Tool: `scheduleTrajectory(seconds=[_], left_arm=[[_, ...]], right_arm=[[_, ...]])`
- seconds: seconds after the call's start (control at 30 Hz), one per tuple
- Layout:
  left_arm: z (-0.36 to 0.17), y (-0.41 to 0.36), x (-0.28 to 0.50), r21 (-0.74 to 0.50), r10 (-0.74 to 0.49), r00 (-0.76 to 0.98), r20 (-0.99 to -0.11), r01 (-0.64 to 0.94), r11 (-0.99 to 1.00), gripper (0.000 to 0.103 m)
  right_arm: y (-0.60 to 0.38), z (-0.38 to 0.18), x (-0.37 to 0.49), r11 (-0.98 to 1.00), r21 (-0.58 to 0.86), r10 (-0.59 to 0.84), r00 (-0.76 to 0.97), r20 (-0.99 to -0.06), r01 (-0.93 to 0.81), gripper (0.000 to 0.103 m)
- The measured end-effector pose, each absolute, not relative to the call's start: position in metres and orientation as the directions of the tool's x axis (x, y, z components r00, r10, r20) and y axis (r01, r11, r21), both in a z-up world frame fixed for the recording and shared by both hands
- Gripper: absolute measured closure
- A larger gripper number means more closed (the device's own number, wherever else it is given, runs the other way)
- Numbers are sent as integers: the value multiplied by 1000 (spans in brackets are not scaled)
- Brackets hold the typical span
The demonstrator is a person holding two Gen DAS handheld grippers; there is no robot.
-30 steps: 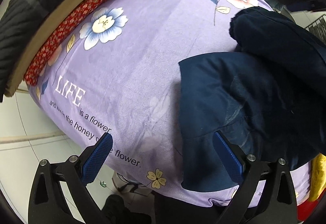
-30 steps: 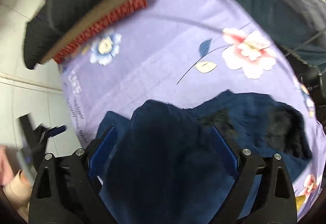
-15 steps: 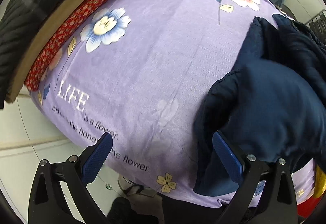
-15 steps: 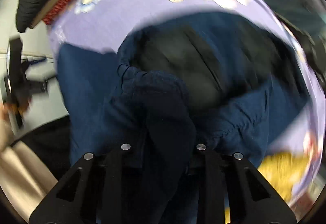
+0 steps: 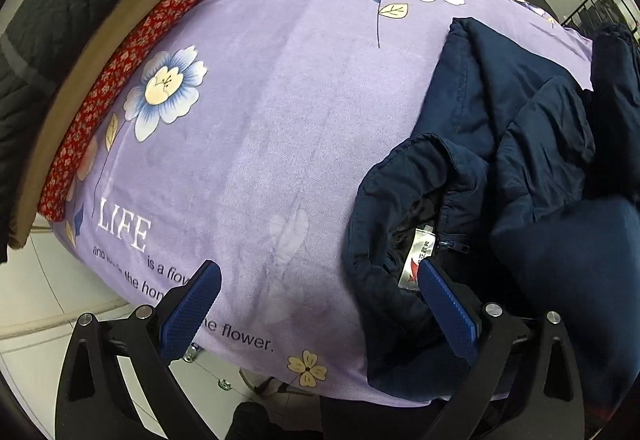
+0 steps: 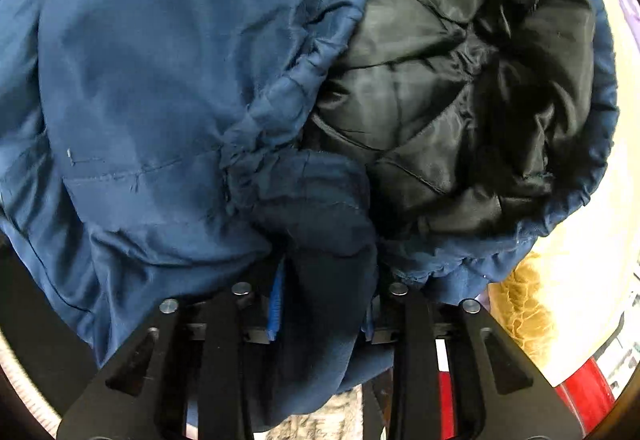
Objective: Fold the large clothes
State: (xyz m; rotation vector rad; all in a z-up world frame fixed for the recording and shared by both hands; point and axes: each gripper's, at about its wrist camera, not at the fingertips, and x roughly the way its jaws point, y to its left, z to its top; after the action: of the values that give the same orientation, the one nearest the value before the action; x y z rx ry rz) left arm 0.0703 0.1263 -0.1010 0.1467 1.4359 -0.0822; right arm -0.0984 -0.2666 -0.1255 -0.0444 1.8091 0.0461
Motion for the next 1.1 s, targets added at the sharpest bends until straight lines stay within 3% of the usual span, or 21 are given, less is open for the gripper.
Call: scheduleTrajectory(seconds=[0.1,0.17,0.3,0.37,0.43,0.57,0.77,0.97,1.1], left_arm=[[-100,141,67,-8,-17,109,-994,86,996,7],[-100,153,66,-42,-45,93,-995,35,999,7],[-98,167,71,-13,-12,117,-993,-11,1000,7],[-102,168,75,-3,-1,112,-994,-16,1000,7],[-111,165,76,-17,-14,96,-995,-24,1000,7],[-133,154,66,-57,-57,26,-998,-22,998,7],[-157,161,40,-84,-89,-57,-994,-80,993,7],[-170,185,17,-236,-271,-124,-955,-243,941,7],[-187,188,4,-331,-405,-186,-895,-331,884,8]], right_arm=[[-257,-87,-87,991,-38,-56,-139,-989,-129,50],[-254,-54,-71,986,-61,-71,-59,-996,-152,31],[-247,12,-23,981,-82,-58,138,-989,-177,29],[-231,35,9,980,-42,4,233,-972,-194,20],[-205,41,46,970,6,75,279,-957,-241,18],[-150,9,117,931,12,115,261,-959,-365,18],[-95,-72,208,928,45,112,162,-980,-369,18],[-55,-164,261,882,-114,-87,80,-993,-456,18],[-65,-198,278,900,-44,-53,-9,-999,-435,14]])
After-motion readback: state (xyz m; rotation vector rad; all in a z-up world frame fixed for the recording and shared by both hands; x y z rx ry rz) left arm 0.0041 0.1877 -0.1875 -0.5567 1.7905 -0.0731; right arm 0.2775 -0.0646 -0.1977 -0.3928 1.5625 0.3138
